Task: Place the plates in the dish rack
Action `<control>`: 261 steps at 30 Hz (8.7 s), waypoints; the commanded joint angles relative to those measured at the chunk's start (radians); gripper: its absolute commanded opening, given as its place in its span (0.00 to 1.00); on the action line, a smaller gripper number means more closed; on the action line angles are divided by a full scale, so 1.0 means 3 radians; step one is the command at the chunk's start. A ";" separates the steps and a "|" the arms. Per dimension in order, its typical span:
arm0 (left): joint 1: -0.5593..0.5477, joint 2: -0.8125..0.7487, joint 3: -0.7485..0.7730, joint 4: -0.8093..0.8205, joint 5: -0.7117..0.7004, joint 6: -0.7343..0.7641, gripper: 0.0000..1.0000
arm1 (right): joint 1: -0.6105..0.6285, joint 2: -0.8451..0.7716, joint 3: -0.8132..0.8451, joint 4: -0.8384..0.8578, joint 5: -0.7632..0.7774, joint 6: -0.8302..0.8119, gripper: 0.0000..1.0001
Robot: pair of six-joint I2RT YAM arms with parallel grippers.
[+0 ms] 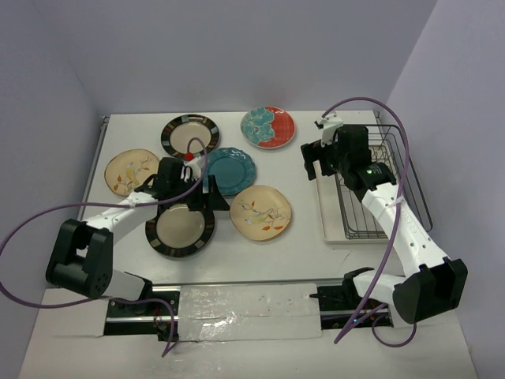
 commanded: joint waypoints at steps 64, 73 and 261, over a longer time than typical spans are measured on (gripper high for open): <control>-0.0018 0.0638 0.1189 -0.0327 0.0730 -0.0426 0.00 | -0.0021 -0.0454 0.0308 -0.0080 -0.0576 -0.0438 1.00; 0.0708 0.0541 0.1625 -0.1044 0.1033 -0.0358 0.00 | 0.0035 -0.0372 0.0901 -0.0821 -0.1430 -0.1664 1.00; 0.3546 -0.0084 0.0071 -0.0242 0.0404 -0.0404 0.88 | -0.0395 0.1111 0.2788 -0.1225 -0.0368 -0.0721 1.00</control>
